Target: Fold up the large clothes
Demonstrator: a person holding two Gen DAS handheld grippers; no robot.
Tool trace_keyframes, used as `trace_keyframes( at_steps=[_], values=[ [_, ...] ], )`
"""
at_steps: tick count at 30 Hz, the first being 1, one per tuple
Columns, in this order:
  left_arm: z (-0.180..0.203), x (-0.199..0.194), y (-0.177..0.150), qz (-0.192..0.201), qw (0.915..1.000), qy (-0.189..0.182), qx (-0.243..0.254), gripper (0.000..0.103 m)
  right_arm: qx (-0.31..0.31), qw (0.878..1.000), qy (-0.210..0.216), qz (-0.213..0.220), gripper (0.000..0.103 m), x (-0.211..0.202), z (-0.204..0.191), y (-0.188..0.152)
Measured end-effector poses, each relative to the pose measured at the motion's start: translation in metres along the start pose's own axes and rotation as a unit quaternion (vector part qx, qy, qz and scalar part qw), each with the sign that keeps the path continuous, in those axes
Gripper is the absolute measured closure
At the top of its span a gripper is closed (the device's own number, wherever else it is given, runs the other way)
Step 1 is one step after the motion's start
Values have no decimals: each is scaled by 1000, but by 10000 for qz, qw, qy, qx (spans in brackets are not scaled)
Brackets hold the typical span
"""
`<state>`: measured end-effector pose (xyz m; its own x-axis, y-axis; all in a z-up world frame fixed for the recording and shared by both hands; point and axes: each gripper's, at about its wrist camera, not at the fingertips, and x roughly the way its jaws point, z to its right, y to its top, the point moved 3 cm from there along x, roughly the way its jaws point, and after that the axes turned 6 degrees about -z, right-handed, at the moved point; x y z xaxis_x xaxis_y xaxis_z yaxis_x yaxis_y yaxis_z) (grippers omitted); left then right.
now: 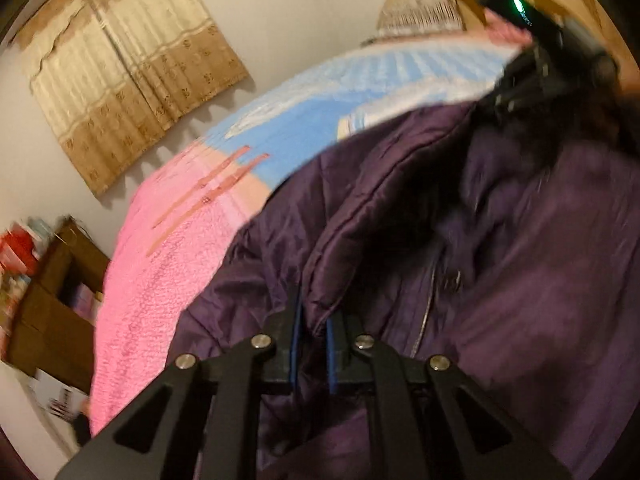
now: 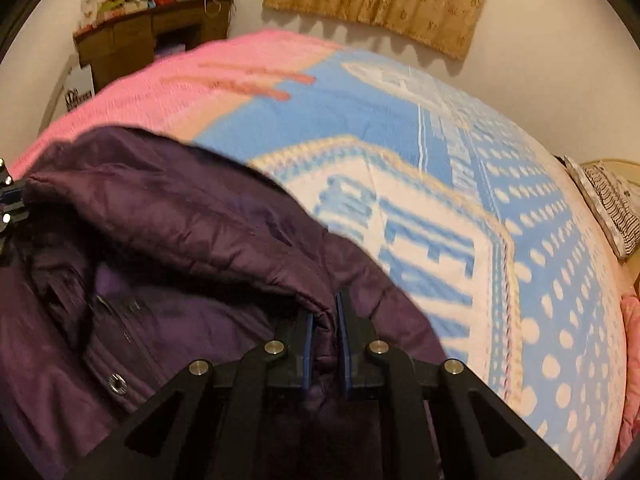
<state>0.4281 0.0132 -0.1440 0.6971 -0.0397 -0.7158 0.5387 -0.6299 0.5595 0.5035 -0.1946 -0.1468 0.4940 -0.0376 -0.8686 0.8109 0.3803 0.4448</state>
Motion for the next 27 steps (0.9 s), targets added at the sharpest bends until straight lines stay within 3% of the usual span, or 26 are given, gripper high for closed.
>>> trace_keyframes(
  at_steps=[4,8,11,13,15,17,19,21,23,27],
  values=[
    [-10,6,-4,-87,9997,-122,-201,87,-339,9991,-139,-232,93,7,-11,-7],
    [-29,-25,5,245,9949,-475,-853,82,-422,9986,-170,-263,93,9,-13,-8],
    [-44,-53,18,680,9828,-875,-1478,62,-470,9987,-202,-48,93,4,-14,-8],
    [-53,-66,30,1000,9731,-992,-1824,32,-440,9987,-183,173,93,-9,-12,-7],
    [-61,-62,45,1086,9675,-956,-2076,25,-519,9981,-218,255,93,-17,-14,-8],
    [-61,-39,56,833,9678,-939,-2180,25,-674,9971,-294,190,93,-17,-17,-10],
    [-52,-1,61,205,9745,-849,-2068,27,-754,9966,-327,52,93,-10,-18,-15],
    [-37,30,53,-335,9811,-625,-1798,28,-904,9953,-337,-18,93,-8,-23,-19],
    [-25,50,40,-778,9800,-650,-1711,28,-1132,9928,-398,-17,92,-10,-29,-24],
    [-24,56,30,-847,9746,-832,-1899,27,-1070,9940,-223,-94,87,-22,-23,-23]
  ],
)
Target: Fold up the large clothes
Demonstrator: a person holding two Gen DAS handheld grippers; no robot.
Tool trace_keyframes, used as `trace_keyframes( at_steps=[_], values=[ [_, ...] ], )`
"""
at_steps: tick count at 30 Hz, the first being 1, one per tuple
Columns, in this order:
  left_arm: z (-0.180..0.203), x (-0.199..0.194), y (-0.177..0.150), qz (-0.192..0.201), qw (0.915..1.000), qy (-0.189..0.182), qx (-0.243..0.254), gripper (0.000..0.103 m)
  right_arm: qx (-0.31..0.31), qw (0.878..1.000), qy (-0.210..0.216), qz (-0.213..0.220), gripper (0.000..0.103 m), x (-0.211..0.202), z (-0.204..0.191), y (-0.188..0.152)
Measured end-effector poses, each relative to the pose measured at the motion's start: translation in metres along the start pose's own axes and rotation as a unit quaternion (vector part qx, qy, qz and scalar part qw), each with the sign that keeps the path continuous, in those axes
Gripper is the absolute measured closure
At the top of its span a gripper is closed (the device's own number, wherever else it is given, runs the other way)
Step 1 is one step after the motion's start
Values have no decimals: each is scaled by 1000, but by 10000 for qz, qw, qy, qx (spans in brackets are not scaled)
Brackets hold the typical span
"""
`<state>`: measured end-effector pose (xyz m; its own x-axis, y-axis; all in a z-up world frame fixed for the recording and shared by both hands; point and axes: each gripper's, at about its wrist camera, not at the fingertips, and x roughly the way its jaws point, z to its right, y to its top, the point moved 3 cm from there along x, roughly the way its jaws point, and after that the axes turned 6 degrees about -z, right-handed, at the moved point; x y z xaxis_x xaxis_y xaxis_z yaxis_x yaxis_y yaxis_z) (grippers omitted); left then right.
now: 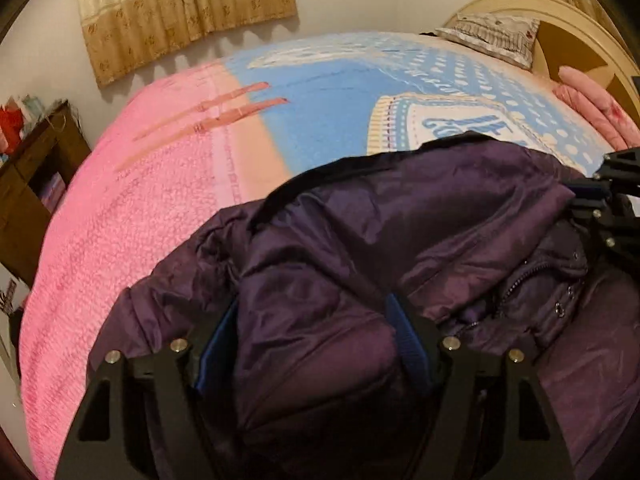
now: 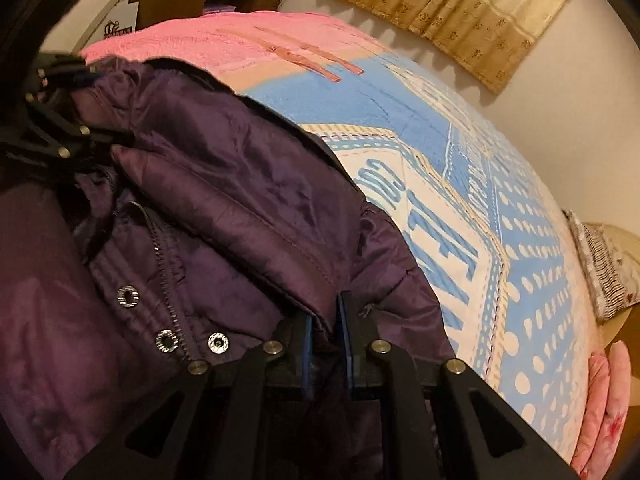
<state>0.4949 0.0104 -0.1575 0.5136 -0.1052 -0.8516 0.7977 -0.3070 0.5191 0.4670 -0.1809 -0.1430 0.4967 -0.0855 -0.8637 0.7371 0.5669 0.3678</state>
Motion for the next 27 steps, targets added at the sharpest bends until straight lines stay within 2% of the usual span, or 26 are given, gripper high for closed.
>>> trace_keyframes(
  at_steps=[3,6,7,9,12,13,14,16,18,24,27],
  values=[
    [-2,5,-2,34,9999,-68,-139,27,745,9964,391,43,79,-17,18,5],
    [3,7,-8,177,9997,-40,-179,26,1675,9817,821,390,53,-42,34,14],
    [4,6,-9,200,9996,-33,-184,26,2024,9731,939,567,43,-49,36,19],
    [3,7,-7,239,9995,-30,-205,26,2354,9618,1164,771,43,-51,32,31],
    [3,4,-10,333,9992,-15,-211,26,2333,9642,1050,697,43,-32,14,51],
    [2,3,-10,352,9992,-19,-211,26,2240,9684,917,607,43,-19,6,58],
    [2,3,-13,362,9991,-37,-231,26,2231,9701,818,500,49,-8,2,60],
    [0,3,-14,382,9988,-114,-297,25,2332,9682,886,160,57,18,-1,57],
    [-4,3,-15,395,9982,-212,-395,24,2368,9666,981,-61,57,35,-3,48],
    [-4,7,-13,351,9982,-207,-447,20,2347,9667,1021,18,57,46,-8,40],
    [-3,7,-13,354,9981,-222,-448,20,2453,9625,1156,109,57,49,-5,37]
  ],
)
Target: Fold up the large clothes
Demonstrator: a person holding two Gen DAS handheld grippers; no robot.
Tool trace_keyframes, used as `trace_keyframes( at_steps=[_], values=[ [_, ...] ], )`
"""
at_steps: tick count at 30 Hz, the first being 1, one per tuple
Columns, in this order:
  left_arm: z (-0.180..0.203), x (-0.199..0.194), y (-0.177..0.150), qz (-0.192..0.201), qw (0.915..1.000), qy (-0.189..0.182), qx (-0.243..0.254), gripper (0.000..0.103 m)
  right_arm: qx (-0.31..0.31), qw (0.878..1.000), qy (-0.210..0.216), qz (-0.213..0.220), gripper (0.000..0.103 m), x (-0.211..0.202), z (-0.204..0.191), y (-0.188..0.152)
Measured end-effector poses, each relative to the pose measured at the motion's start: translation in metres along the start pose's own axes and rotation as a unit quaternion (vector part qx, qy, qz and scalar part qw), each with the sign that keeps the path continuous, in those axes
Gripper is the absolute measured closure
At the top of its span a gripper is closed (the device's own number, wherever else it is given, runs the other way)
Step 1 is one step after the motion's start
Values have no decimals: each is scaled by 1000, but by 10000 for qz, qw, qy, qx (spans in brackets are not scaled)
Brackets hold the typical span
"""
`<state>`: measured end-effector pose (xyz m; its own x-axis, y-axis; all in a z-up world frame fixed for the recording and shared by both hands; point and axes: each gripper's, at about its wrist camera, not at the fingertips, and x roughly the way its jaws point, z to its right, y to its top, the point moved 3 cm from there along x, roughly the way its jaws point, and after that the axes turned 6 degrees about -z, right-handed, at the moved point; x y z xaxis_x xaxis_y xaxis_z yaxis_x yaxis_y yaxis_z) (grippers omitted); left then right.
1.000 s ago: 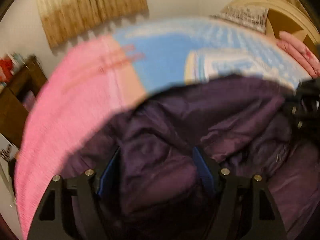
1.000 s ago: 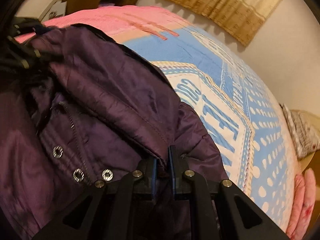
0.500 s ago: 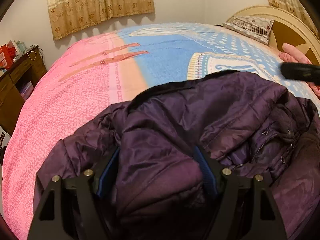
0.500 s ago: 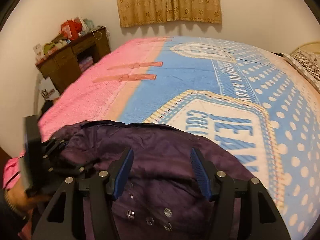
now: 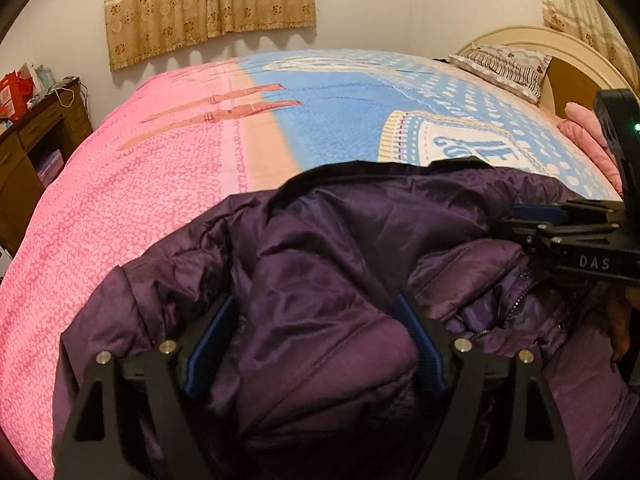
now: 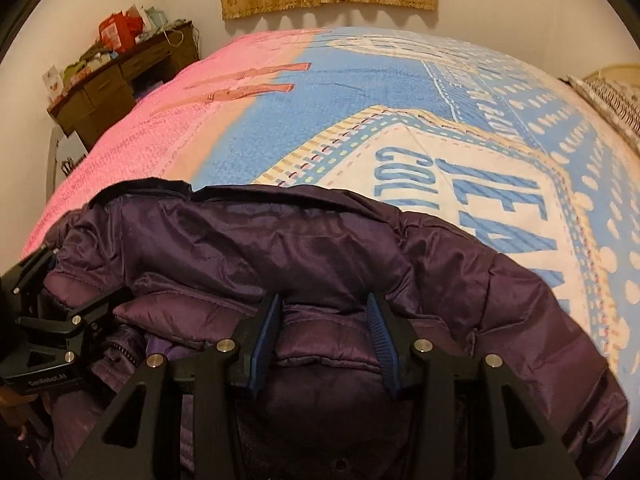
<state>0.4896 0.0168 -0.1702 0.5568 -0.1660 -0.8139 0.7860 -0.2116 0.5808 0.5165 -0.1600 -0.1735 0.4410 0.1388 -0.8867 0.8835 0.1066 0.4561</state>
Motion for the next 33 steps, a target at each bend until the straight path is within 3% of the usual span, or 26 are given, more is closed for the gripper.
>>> trace_keyframes(
  at_steps=[4,17,24,27,30,33],
  values=[
    [1,3,0,-34,10000,64,24,18,122,9996,248,-18,57,3,9,2],
    [-1,9,3,-92,9999,48,-58,13,-53,10000,-41,-35,56,6,1,2],
    [4,9,3,-48,9994,331,49,11,-68,9999,-131,-13,56,4,-1,1],
    [1,10,6,-151,9996,244,-19,11,-140,9996,-221,-55,55,5,-4,3],
    [-3,3,15,-508,9983,230,-153,11,-280,9990,-317,-165,55,0,-8,7],
    [0,-33,18,-205,9986,-116,-475,11,-568,9979,-304,-49,53,-25,-18,8]
  ],
)
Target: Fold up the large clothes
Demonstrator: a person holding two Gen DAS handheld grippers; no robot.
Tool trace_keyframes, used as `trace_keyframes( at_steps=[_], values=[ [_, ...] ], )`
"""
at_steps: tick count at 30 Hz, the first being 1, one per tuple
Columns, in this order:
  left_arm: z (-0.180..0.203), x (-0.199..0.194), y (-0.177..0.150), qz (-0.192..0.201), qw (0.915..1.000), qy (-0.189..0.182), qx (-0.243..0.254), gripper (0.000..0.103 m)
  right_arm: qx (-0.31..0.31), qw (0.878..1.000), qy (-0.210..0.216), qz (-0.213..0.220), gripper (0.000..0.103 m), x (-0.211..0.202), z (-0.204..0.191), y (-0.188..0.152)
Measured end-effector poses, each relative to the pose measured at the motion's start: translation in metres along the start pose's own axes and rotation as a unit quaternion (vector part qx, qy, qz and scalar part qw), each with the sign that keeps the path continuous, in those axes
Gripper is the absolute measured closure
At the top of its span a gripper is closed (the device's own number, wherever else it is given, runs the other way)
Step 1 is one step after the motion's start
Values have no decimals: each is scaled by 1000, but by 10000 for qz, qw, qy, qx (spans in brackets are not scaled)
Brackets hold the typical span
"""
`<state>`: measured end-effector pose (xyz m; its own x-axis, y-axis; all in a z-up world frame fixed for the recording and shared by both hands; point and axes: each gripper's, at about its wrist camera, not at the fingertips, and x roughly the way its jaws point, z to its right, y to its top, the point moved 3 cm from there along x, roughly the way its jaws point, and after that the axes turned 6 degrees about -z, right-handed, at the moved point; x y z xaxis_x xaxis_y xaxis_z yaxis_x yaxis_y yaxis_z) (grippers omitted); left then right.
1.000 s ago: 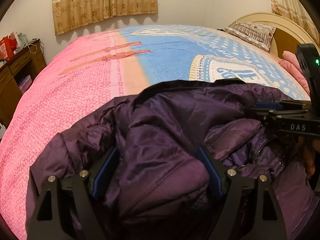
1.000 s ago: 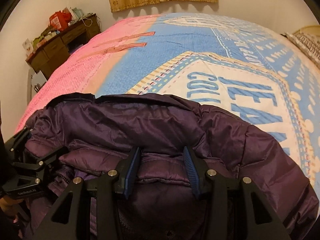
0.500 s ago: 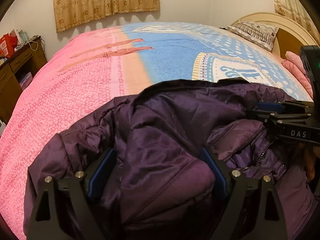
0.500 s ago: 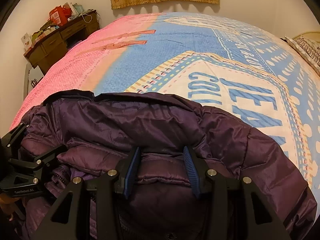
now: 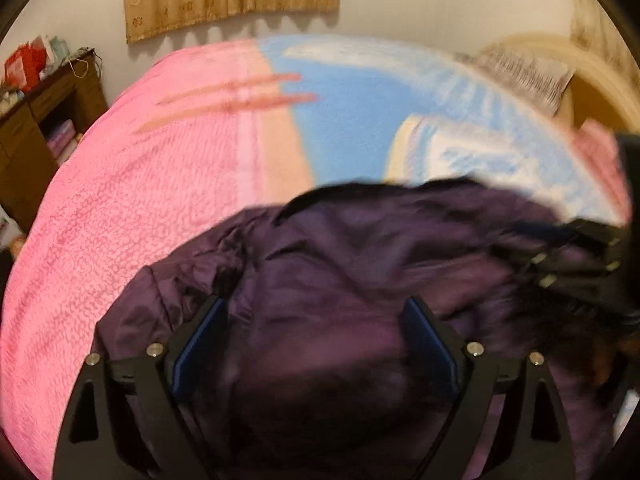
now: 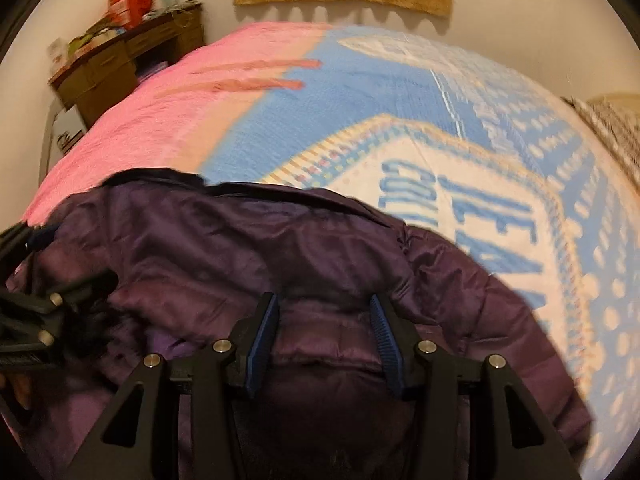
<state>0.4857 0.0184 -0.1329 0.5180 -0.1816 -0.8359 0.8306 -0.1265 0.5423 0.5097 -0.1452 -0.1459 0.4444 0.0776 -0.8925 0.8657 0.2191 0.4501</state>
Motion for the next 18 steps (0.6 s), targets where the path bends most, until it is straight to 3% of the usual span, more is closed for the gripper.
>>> trace_keyframes(
  at_steps=[3,6,8,11,18],
  values=[
    [9,-34,-10,370,9993,-22,102,9,-54,9986,217,478,48,-38,-2,-5],
    [14,-57,-27,469,9988,-151,19,9,194,9962,480,703,47,-71,3,-18],
    [16,-73,-41,579,9978,-313,-18,9,388,9938,774,698,47,-88,7,-33],
    [20,-96,-62,761,9968,-229,12,6,533,9921,934,654,47,-105,5,-58],
    [23,-130,-117,874,9950,-428,-243,4,588,9903,1156,498,46,-123,-10,-129]
  ],
)
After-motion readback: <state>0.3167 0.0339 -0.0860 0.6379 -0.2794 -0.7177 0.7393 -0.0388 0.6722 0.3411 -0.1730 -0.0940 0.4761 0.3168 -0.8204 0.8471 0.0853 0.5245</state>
